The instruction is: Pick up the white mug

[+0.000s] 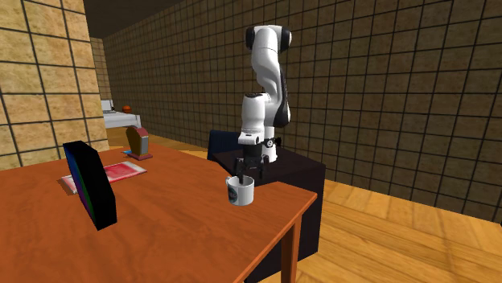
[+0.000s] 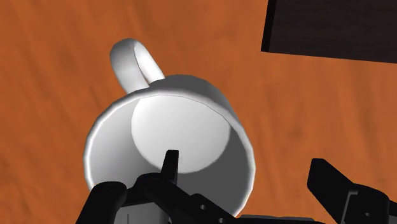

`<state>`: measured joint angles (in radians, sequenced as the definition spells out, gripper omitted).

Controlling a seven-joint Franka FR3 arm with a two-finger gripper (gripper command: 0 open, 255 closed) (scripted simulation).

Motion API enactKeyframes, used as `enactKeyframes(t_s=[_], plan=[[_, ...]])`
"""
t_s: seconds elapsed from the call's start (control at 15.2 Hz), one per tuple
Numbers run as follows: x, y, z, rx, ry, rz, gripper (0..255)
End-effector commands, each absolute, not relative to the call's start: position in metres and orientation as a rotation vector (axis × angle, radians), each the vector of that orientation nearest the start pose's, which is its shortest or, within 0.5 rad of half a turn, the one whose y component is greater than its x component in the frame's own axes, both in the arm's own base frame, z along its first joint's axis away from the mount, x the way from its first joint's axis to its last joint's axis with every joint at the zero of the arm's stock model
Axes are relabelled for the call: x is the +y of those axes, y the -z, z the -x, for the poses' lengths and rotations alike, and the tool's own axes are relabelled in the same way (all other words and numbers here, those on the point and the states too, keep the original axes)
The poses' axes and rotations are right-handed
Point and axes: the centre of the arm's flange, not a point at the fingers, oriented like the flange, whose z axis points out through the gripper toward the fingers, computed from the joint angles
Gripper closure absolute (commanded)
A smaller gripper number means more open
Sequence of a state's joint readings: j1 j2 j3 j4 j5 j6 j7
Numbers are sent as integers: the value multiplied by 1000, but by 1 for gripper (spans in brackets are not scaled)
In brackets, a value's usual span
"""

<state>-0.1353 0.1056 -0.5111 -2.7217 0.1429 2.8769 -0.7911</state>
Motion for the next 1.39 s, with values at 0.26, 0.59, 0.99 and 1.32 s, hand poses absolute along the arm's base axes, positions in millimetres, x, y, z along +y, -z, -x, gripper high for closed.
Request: enactKeyframes(t_s=[0.26, 0.59, 0.99, 1.32], plan=[[-256, -199, -316, -17, 70, 3192, 255], [-256, -199, -316, -17, 70, 3192, 255], [-256, -224, -316, -17, 70, 3192, 255], [-256, -251, -316, -17, 70, 3192, 255]])
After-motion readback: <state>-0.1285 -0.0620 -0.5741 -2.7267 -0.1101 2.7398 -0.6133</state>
